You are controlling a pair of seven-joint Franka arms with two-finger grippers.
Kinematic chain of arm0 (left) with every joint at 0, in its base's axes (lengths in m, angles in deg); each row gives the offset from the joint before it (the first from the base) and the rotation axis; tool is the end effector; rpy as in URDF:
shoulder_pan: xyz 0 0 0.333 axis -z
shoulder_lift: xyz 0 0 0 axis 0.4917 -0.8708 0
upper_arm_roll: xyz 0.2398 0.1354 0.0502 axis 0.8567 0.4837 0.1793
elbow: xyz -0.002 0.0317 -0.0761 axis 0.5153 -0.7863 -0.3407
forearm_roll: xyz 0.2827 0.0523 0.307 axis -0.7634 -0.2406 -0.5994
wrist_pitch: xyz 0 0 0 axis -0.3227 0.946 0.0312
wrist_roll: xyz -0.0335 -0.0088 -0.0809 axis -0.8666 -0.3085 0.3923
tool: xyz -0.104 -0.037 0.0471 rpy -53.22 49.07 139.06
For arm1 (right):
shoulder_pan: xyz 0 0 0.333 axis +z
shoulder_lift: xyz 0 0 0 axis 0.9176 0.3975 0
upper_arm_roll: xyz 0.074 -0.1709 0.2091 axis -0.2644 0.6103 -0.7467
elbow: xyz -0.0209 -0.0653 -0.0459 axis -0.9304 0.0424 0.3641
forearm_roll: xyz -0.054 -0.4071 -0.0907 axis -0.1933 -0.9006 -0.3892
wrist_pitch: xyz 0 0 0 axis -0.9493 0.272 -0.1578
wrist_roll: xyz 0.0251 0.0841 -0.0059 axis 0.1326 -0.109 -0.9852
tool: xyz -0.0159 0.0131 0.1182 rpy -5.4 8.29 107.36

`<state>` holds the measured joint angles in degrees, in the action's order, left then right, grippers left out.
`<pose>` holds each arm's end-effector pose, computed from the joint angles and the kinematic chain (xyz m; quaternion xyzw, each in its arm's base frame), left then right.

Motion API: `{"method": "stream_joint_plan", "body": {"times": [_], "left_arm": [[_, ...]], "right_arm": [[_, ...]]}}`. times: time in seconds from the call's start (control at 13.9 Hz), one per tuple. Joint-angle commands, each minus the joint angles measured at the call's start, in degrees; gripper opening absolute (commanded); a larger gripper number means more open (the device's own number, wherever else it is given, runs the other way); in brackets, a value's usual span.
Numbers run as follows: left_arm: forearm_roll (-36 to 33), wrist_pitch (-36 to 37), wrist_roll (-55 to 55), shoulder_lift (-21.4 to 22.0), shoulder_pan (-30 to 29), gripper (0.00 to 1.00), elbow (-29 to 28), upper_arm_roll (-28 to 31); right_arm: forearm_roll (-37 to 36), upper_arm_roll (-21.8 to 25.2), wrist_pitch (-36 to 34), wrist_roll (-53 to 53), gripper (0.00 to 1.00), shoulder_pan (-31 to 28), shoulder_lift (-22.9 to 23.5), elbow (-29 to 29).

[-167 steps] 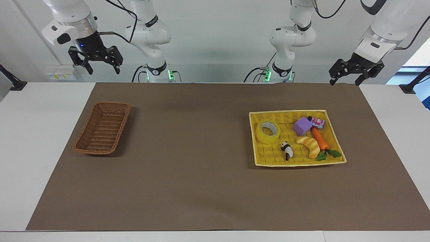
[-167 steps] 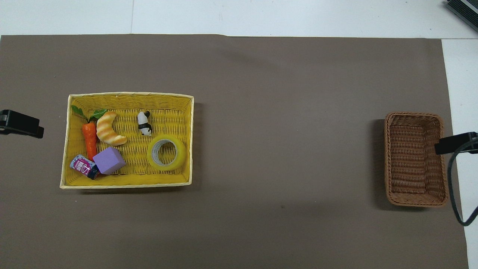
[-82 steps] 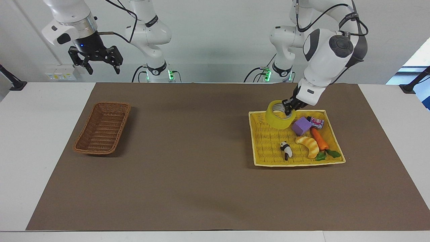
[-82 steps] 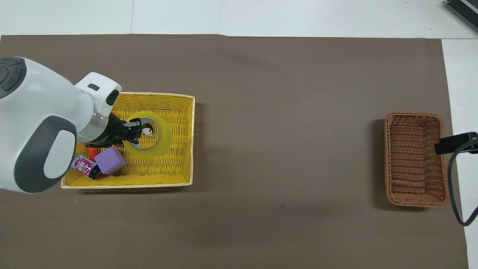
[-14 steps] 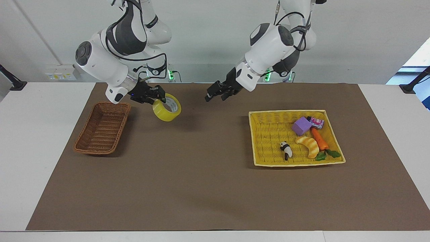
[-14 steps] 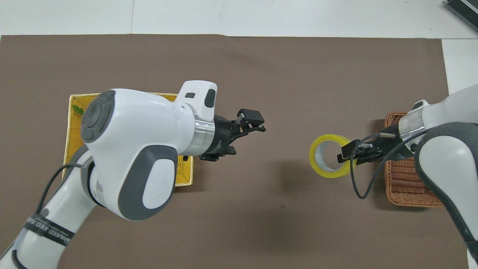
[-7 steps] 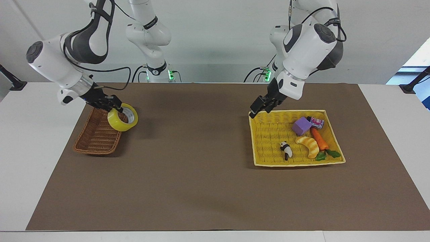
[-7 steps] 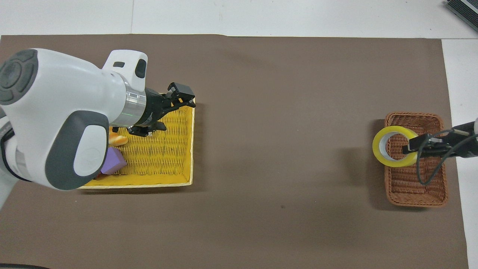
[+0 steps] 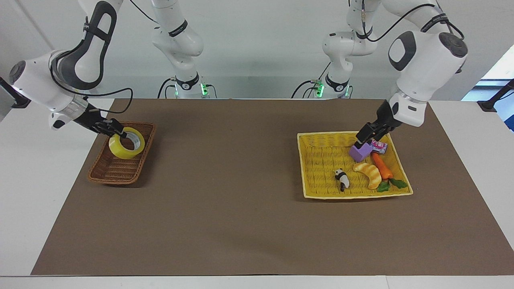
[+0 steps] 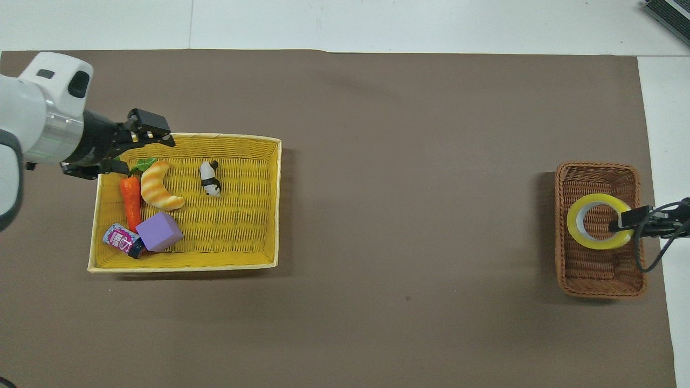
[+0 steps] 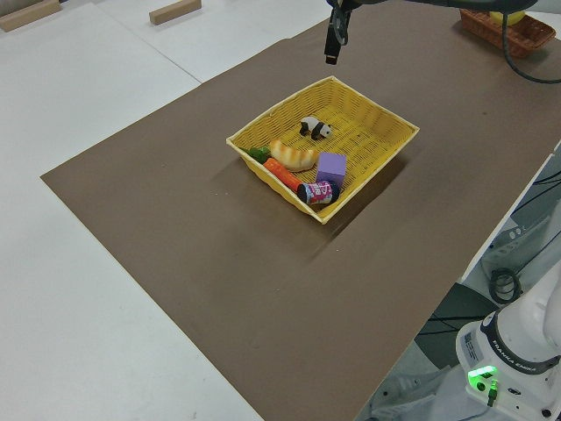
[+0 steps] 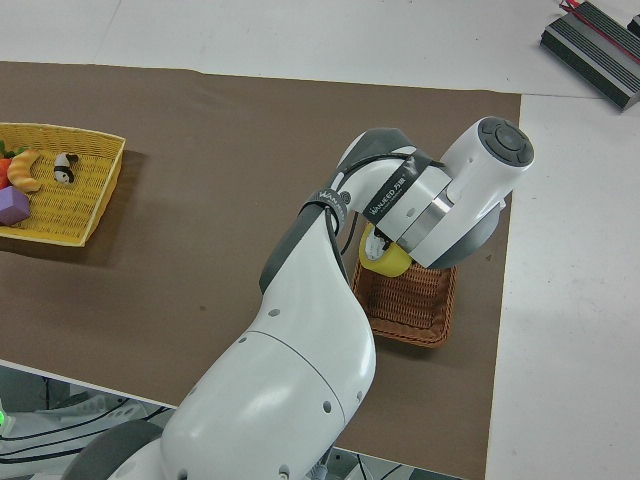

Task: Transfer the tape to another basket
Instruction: 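Carry the tape to the wicker basket with the right gripper while the left gripper withdraws, then lower the tape into the wicker basket and open the right gripper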

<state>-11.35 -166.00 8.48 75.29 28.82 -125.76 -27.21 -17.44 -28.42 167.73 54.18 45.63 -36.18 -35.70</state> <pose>0.6160 -0.0848 0.4938 0.9775 0.1799 0.0108 0.1096 0.5214 -0.2227 0.3396 -0.9797 0.0994 0.0659 0.1610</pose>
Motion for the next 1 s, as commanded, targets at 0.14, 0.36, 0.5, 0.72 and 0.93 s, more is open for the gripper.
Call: {"method": "stream_joint_plan", "body": {"times": [0.14,0.36,0.5,0.72,0.93], "left_arm": [[-9.48,11.79,18.43,0.78,-3.68,1.00,5.03,-0.44],[-12.83,18.48,27.06,0.78,-3.85,1.00,7.58,0.00],[-13.72,22.44,30.93,0.61,-5.16,1.00,10.30,0.53],[-14.60,24.92,32.62,0.25,-5.26,1.00,12.16,0.35],[-14.25,24.04,32.18,0.86,-5.43,1.00,11.98,0.35]], "right_arm": [[1.69,-0.90,3.51,5.10,0.00,-3.13,0.38,-4.15],[1.69,-0.90,5.96,7.28,0.03,-3.39,1.34,-5.56],[1.69,-0.82,6.94,9.14,0.40,-4.01,1.87,-5.83],[1.08,-0.81,8.07,11.06,1.00,-4.10,3.27,-3.39],[-0.58,-0.81,8.08,10.46,1.00,-1.57,3.45,2.77]]}}
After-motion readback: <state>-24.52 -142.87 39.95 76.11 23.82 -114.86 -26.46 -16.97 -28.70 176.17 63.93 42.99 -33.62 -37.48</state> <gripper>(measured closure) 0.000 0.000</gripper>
